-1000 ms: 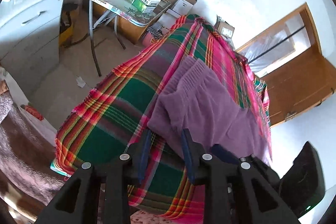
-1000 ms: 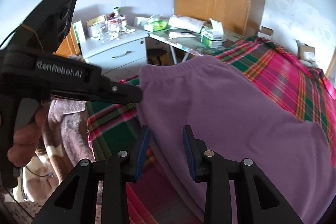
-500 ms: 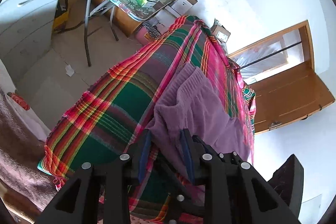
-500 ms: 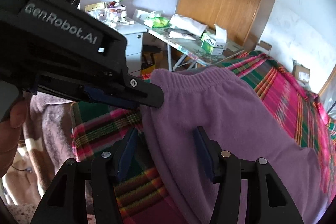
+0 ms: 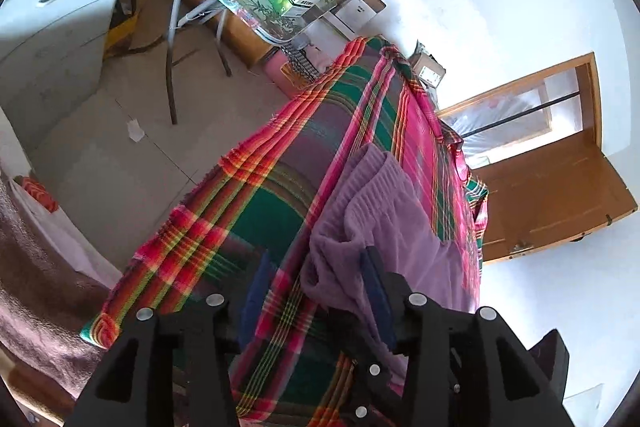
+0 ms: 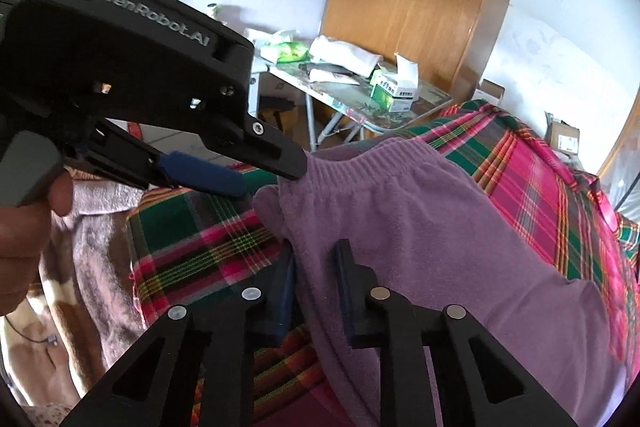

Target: Fold clothes

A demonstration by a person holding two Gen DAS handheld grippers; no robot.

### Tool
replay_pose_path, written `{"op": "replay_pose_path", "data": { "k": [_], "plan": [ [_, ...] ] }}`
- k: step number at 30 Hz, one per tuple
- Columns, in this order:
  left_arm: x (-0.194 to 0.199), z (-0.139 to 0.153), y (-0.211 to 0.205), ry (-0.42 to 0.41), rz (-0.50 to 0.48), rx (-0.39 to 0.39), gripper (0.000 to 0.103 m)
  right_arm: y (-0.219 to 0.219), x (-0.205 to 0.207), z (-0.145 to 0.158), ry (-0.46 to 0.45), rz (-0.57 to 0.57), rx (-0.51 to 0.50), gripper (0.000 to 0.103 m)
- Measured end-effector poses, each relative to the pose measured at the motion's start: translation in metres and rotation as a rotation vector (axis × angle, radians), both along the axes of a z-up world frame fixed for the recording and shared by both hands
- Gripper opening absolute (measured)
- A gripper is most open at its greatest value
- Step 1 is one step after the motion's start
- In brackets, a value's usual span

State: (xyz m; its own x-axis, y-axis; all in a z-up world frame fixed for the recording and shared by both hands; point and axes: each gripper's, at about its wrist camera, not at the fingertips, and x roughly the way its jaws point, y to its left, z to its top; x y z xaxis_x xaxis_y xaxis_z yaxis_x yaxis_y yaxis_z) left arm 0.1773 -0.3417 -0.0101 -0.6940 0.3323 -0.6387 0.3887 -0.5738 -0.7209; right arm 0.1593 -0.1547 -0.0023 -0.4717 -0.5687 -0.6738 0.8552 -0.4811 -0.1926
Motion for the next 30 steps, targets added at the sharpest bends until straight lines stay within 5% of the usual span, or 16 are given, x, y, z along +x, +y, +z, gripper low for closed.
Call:
{"op": "replay_pose_path", "data": {
  "k": [12, 25, 30],
  "plan": [
    [-0.014, -0.003, -0.002, 0.009, -0.044, 0.083, 0.058, 0.014, 0.001, 0.012, 0.022, -0.009, -0.081, 0.006],
    [-0.041, -0.019, -0.008, -0.002, -0.097, 0.273, 0.061, 0.028, 0.011, 0.024, 0.087, -0.002, -0.134, 0.005],
    [-0.055, -0.014, -0.002, -0.031, -0.134, 0.245, 0.061, 0.033, 0.01, 0.027, 0.091, -0.001, -0.155, 0.005]
  ]
}}
